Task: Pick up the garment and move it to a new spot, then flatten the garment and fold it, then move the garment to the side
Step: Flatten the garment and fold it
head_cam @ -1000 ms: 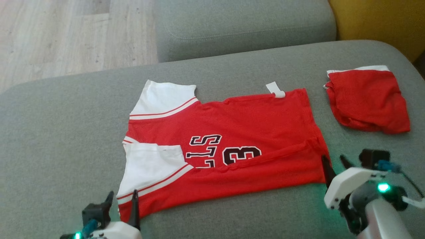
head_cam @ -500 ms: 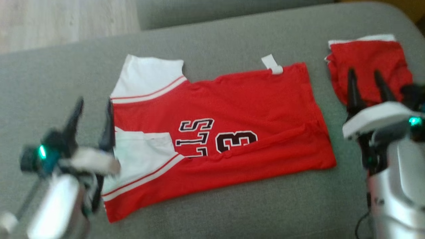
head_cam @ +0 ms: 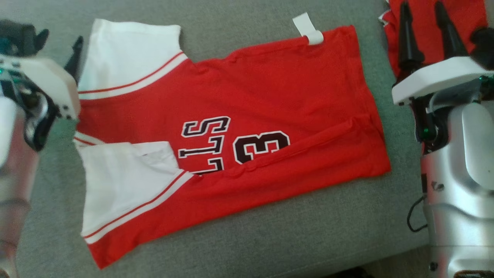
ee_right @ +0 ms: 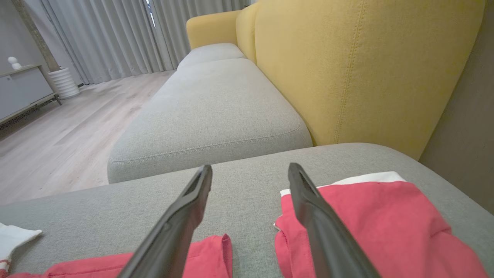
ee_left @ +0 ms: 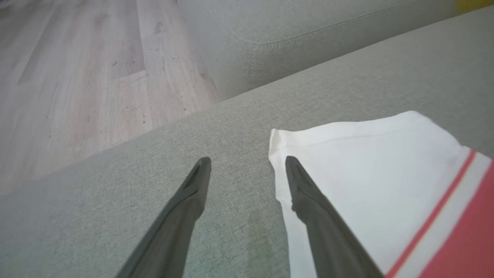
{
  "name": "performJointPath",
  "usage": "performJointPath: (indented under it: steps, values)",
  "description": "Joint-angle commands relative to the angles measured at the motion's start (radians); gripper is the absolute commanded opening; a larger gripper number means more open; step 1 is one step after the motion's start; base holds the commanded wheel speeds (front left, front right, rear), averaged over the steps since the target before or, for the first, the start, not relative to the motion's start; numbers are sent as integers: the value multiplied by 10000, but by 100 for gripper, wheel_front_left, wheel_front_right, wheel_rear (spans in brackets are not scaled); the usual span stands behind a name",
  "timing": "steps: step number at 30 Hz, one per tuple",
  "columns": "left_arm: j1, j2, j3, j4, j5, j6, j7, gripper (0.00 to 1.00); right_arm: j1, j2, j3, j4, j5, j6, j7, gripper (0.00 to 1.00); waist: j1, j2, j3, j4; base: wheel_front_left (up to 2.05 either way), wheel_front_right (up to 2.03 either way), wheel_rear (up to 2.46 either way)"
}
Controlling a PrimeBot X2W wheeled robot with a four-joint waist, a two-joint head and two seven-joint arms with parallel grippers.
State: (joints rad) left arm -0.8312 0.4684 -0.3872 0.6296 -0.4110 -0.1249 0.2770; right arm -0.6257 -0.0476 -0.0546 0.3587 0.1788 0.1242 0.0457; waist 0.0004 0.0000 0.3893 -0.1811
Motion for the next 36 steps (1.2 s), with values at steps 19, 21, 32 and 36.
performJointPath:
  steps: [19, 21, 32, 36]
  values:
    - [-2449, 1175, -1895, 1457, -1761, -56, 1068, 100, -806, -26, 556, 126, 539, 65, -613, 100, -4, 0, 1171, -796, 0, 0, 0]
    - [-2467, 1146, -2116, 1425, -2098, -56, 1172, 100, -823, -26, 533, 161, 540, 65, -633, 100, -4, 0, 1190, -812, 0, 0, 0]
    - [-2311, 1294, -3180, 901, -3750, -57, 806, 0, -974, -26, 267, 482, 148, 65, -499, 100, -4, 0, 870, -508, 0, 0, 0]
    - [-2315, 1009, -3164, 963, -3738, -57, -329, 0, -1065, -26, -174, 682, -153, 65, -201, 100, -4, 0, 544, -107, 0, 0, 0]
